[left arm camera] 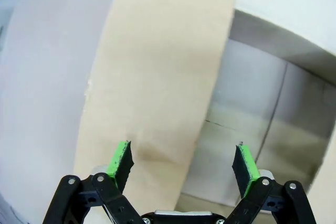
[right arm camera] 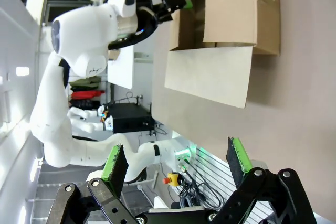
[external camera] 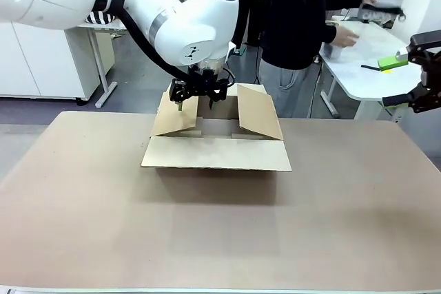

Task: Pack the gift set into the box.
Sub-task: Place both hands on the side flaps of the Package Box and spread them outward.

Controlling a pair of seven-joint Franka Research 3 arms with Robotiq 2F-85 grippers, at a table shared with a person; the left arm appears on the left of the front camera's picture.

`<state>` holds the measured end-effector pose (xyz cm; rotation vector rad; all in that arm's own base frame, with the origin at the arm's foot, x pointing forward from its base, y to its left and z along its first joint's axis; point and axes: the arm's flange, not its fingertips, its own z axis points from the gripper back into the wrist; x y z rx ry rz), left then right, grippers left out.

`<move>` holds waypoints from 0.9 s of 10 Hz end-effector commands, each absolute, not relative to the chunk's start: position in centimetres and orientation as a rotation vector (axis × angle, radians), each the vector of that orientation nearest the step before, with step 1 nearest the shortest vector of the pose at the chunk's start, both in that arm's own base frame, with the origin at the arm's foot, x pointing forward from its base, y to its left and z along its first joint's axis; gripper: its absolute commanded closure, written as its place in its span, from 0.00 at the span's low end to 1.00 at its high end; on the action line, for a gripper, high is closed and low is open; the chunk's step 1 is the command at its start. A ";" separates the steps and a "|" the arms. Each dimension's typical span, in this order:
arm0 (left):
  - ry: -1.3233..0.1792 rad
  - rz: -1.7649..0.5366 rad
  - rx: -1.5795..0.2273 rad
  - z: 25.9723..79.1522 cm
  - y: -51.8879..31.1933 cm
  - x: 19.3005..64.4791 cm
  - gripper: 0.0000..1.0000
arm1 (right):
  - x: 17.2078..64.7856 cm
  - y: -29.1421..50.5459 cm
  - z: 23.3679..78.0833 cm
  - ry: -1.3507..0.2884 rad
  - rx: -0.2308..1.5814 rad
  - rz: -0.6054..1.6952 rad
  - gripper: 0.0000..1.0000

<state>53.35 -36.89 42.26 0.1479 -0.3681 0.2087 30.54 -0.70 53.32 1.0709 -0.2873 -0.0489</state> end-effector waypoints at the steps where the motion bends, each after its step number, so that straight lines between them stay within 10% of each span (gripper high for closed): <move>1: -0.383 0.265 0.273 42.0 -37.3 53.4 0.00 | 30.9 -0.6 53.4 -0.309 1.091 -0.026 0.00; 9: -0.422 0.278 0.327 44.1 -34.4 52.9 0.00 | 30.9 -0.6 53.4 -0.309 1.091 -0.026 0.00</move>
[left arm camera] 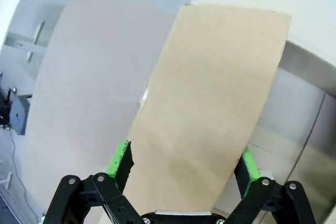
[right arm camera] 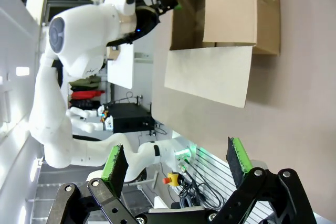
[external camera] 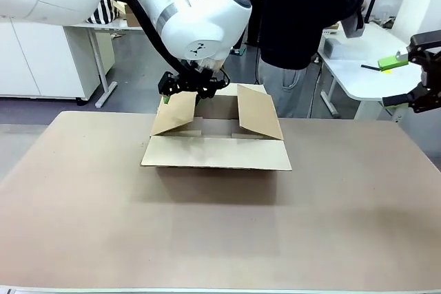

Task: Pack the gift set into the box.
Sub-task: Place both hands on the side flaps of the Package Box and spread them outward.

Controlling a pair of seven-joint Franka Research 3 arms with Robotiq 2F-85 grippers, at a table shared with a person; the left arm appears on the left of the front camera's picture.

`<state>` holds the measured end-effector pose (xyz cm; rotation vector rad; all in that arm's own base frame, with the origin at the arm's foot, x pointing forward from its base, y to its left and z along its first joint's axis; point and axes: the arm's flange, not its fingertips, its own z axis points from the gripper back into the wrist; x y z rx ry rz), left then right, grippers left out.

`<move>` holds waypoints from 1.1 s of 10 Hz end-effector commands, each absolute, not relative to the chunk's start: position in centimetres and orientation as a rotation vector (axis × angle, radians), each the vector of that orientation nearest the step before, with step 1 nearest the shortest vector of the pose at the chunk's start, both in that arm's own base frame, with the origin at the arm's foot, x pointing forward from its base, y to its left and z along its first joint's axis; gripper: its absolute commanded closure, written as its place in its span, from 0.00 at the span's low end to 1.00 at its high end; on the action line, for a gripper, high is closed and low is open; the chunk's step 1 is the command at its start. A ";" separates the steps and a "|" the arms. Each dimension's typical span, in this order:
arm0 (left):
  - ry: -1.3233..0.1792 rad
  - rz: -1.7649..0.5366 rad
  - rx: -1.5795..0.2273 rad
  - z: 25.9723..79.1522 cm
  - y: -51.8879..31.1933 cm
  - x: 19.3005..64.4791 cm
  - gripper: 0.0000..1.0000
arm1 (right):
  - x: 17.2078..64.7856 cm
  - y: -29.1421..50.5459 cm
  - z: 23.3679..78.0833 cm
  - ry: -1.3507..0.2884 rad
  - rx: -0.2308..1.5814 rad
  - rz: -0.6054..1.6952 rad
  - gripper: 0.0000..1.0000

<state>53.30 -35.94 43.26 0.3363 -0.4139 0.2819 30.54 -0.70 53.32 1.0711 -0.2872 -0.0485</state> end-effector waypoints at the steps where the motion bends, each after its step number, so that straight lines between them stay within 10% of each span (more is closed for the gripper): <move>1: -0.412 0.281 0.326 44.7 -33.5 53.1 0.00 | 30.9 -0.6 53.4 -0.309 1.091 -0.026 0.00; 11: -0.191 0.270 -0.002 47.3 -19.5 55.2 0.00 | 30.9 -0.6 53.4 -0.309 1.091 -0.026 0.00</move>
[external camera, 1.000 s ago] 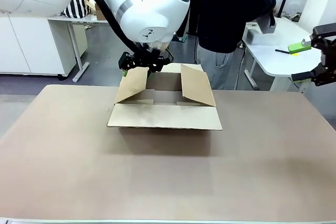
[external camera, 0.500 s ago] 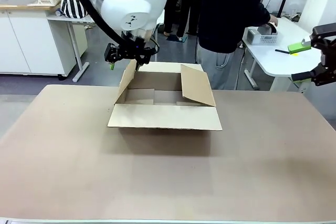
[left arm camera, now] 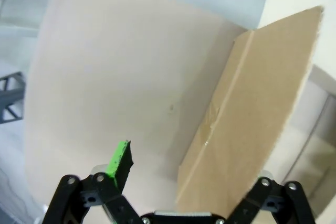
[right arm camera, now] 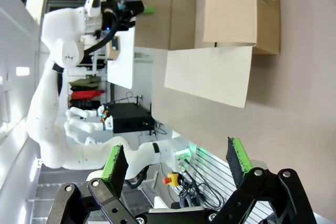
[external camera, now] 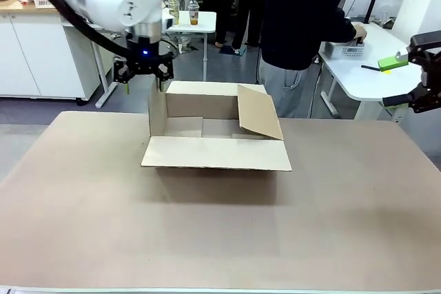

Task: Pack the gift set into the box.
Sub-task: Place both hands on the side flaps of the Package Box and spread them outward.

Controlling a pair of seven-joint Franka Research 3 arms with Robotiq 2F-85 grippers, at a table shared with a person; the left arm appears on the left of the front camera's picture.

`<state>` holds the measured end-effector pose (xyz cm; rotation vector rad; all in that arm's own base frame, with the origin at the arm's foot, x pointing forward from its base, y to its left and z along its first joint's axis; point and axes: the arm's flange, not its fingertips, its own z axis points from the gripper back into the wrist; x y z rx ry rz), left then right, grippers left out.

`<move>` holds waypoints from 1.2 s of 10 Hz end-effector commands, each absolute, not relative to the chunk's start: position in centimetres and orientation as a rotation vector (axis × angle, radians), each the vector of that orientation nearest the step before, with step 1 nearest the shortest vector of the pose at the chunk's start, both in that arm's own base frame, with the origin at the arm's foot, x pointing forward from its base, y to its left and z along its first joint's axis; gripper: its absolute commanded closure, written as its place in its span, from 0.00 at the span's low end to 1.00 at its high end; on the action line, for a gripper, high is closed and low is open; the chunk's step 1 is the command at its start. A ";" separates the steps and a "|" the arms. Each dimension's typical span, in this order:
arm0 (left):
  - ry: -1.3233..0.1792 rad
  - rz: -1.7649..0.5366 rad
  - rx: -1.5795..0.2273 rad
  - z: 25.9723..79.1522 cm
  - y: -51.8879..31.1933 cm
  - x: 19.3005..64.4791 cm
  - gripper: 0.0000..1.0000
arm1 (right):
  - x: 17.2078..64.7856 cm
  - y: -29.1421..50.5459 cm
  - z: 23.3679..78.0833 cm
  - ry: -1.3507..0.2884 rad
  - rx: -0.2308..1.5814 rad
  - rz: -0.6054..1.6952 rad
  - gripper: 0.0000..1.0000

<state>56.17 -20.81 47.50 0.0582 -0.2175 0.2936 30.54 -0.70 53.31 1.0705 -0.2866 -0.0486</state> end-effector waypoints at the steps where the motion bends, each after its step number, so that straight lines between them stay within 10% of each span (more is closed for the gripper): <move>1: -0.180 0.256 -0.042 47.3 -18.4 55.1 0.00 | 30.9 -0.6 53.4 -0.309 1.091 -0.026 0.00; 12: -0.053 0.162 -0.363 46.0 -9.8 57.3 0.00 | 30.9 -0.6 53.4 -0.309 1.091 -0.026 0.00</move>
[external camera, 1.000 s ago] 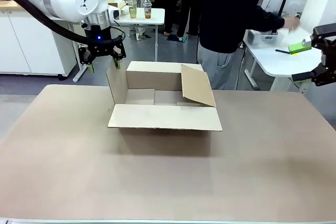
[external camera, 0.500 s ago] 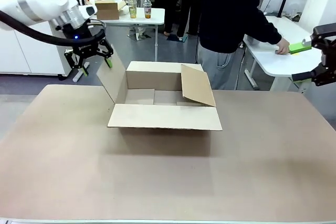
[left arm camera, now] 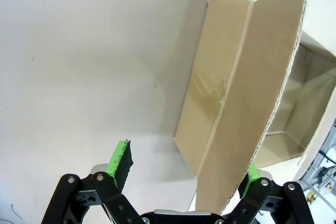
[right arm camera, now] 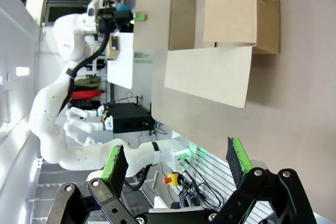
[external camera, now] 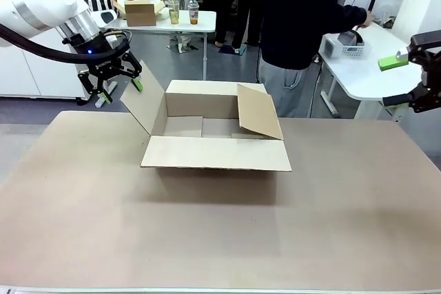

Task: Pack the gift set into the box.
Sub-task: Place both hands on the side flaps of the Package Box and spread them outward.

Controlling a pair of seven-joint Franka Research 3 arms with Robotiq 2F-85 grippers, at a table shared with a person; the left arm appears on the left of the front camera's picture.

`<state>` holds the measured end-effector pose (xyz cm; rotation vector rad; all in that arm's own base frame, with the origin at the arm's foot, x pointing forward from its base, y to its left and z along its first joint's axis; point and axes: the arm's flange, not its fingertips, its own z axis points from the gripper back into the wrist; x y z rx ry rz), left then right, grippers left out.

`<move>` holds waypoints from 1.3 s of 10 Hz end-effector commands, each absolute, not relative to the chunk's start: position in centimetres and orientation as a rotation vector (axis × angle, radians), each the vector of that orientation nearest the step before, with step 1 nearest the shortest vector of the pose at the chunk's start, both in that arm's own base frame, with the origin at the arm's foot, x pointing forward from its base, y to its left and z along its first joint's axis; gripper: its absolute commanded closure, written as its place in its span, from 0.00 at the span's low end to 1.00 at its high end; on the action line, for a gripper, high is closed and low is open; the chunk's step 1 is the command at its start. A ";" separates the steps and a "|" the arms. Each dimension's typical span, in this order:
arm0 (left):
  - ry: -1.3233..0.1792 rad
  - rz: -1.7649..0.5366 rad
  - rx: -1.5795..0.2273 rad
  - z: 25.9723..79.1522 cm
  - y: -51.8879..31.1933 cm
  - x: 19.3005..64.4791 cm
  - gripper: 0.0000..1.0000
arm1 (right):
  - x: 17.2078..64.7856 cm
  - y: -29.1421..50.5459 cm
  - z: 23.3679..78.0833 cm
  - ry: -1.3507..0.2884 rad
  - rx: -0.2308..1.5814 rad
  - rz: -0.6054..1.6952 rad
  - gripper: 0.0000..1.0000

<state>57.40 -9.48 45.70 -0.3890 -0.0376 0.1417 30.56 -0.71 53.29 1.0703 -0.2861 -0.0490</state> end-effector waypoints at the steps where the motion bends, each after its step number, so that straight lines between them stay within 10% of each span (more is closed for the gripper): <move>1: -0.053 0.162 -0.363 46.0 -9.8 57.3 0.00 | 30.9 -0.6 53.4 -0.309 1.091 -0.026 0.00; 4: -0.053 0.162 -0.363 46.0 -9.8 57.3 0.00 | 30.6 -0.7 53.3 -0.286 1.070 -0.049 0.00; 13: -0.053 0.162 -0.363 46.0 -9.8 57.3 0.00 | 33.2 23.0 52.3 -0.522 0.187 0.357 0.00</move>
